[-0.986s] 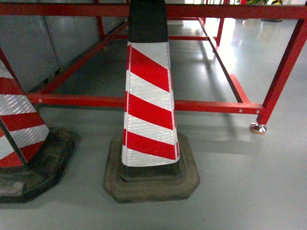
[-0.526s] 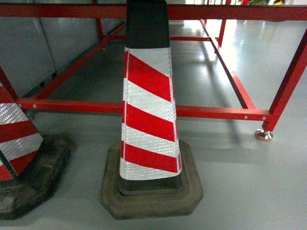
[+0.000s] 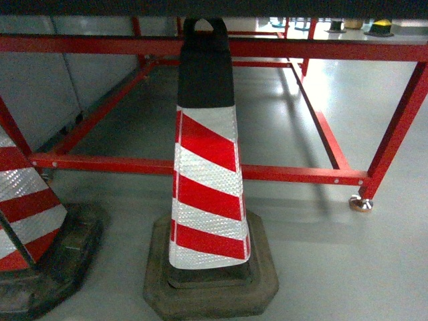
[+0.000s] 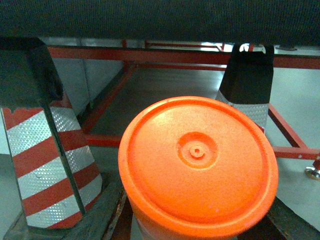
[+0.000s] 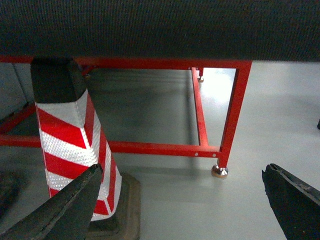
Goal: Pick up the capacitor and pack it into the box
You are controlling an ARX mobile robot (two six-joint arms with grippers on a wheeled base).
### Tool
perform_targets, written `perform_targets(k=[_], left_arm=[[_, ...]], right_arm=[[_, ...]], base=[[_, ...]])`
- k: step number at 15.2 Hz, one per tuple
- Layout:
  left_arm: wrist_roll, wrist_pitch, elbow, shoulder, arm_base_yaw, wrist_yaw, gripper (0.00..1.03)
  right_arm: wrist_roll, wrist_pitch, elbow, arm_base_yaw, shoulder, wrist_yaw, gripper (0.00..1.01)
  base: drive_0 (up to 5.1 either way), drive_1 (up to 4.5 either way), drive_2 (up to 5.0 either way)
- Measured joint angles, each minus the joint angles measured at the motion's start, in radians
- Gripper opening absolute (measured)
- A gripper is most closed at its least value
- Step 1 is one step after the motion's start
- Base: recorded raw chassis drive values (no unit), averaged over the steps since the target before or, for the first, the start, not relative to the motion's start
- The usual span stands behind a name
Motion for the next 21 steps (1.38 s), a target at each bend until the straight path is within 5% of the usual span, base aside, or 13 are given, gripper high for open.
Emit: perform_targets(k=[21], left_arm=[[0.010,0.004,0.000,0.000,0.000,0.000,0.44]], right_arm=[[0.000,0.004,0.000,0.000,0.000,0.000,0.98]], base=[[0.0,0.00,0.0]])
